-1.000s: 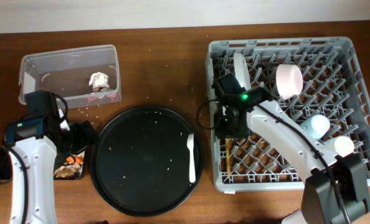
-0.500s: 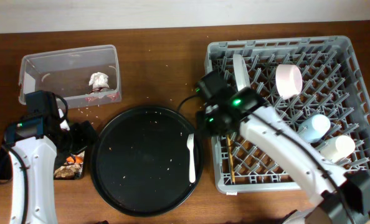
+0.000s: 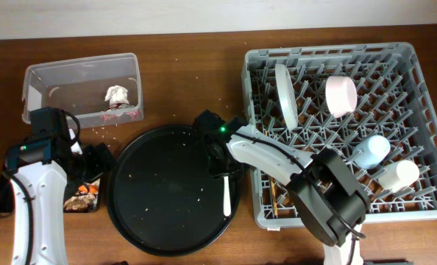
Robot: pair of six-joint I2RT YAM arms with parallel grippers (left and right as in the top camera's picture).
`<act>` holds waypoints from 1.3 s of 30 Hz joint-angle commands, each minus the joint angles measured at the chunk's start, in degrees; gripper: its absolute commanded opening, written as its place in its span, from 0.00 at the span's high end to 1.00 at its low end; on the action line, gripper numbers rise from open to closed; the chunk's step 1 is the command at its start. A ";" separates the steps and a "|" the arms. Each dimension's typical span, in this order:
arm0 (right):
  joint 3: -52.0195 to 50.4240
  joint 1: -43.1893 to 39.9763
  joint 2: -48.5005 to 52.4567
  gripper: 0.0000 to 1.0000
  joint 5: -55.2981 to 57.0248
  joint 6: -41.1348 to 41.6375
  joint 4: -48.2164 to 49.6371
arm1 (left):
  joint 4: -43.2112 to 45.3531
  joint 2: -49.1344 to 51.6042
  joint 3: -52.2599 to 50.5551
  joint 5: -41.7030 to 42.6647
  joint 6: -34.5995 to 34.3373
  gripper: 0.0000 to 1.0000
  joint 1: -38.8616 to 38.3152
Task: Sort waste into correct bins and load items into the dishwasher rack
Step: 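Grasp the white plastic fork and insert it beside the chopstick, then withdraw the right gripper up and out of the rack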
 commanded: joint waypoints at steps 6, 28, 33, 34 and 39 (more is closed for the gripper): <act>0.15 0.04 1.81 0.89 1.57 0.48 0.28 | -0.07 -0.35 -0.15 -0.20 0.24 0.03 0.20; -1.49 -13.57 -15.12 0.95 6.62 -6.25 -10.56 | -0.09 -0.35 -0.15 -0.17 0.24 0.03 0.20; -1.51 -13.57 -15.12 0.77 6.62 -6.25 -9.57 | -0.09 -0.35 -0.15 -0.17 0.24 0.03 0.20; -1.51 -13.57 -15.12 0.77 6.62 -6.25 -9.60 | -0.09 -0.35 -0.15 -0.17 0.24 0.03 0.20; -1.22 -13.57 -19.15 0.74 6.60 -5.99 -10.82 | -0.09 -0.35 -0.15 -0.15 0.24 0.03 0.20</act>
